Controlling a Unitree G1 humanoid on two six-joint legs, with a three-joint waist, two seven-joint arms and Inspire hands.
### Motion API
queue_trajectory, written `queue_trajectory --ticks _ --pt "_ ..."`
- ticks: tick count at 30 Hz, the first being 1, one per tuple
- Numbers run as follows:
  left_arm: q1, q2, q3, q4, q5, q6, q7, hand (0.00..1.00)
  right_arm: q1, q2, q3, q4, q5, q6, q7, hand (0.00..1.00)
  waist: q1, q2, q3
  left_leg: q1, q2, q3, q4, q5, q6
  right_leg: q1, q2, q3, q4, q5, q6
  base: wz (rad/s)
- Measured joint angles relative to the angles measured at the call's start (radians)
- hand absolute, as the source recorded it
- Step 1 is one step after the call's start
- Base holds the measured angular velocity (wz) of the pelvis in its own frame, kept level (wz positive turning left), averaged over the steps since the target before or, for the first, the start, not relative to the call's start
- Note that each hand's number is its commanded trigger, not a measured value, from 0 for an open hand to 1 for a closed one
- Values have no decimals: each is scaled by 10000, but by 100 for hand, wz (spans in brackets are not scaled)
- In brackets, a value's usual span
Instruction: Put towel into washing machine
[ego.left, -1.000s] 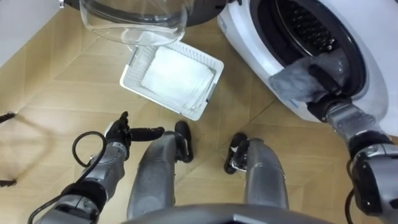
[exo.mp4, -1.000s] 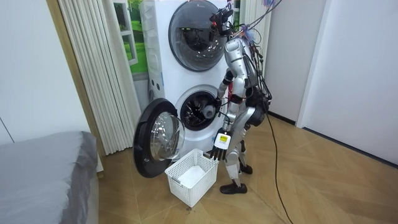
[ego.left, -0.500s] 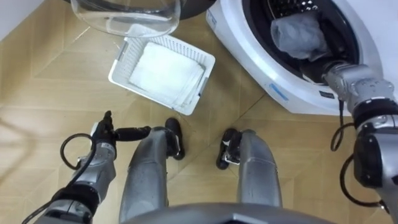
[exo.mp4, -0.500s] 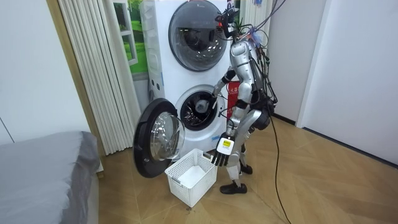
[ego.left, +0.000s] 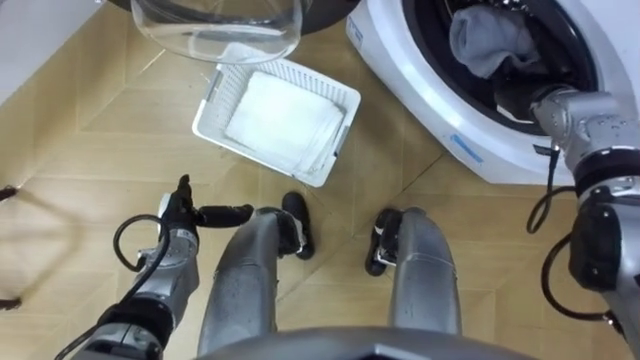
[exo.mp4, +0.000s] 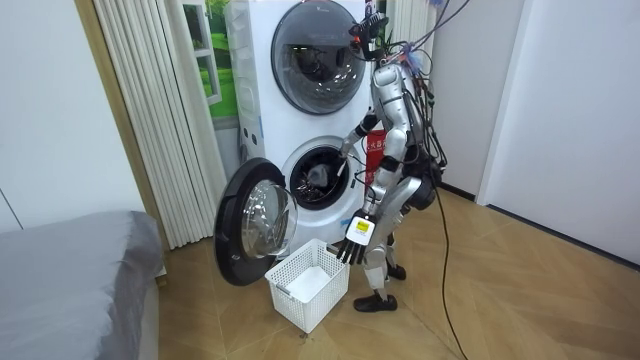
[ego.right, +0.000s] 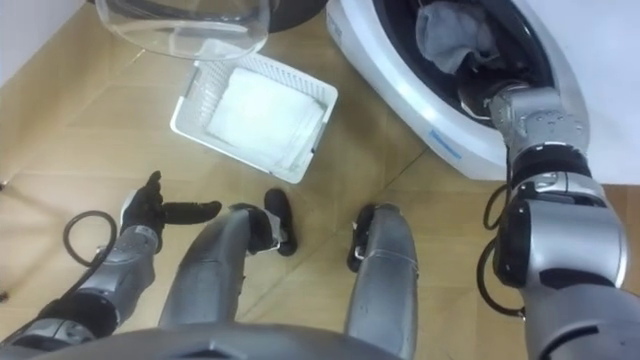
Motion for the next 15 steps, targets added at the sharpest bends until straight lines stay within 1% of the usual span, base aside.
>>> queue_trajectory --ticks 2,4,7,10,12,13,15 --pt "14 -3 6 6 -5 7 -1 0 0 0 -24 2 121 -43 28 0 20 12 -1 2 11 3 -31 5 3 9 19 -9 -51 2 -1 -2" --pt "21 -6 6 7 -1 36 -3 0 2 0 -93 24 174 -98 26 0 91 41 0 5 75 42 -44 4 4 39 77 -21 -151 43 -5 -6" --pt "34 -4 25 12 0 149 -4 0 3 1 -335 23 309 -134 27 0 164 81 0 12 80 46 -51 2 8 75 90 -28 -195 48 15 0" --pt "229 18 107 29 35 236 -18 0 8 1 -504 28 318 -136 30 0 218 170 1 132 95 40 -142 1 8 204 142 -25 -322 66 31 0" --pt "334 19 358 278 63 288 -29 0 74 2 -606 153 338 -137 164 0 260 242 11 343 94 44 -259 3 5 419 173 -49 -439 65 33 0" --pt "343 19 406 367 63 291 -34 0 94 2 -622 184 339 -150 235 0 282 278 31 396 96 41 -276 2 4 485 179 -67 -475 65 33 0" --pt "340 86 434 782 60 290 -67 0 313 2 -706 201 372 -366 658 0 447 311 27 578 84 71 -426 2 -4 639 193 -61 -598 71 46 0"
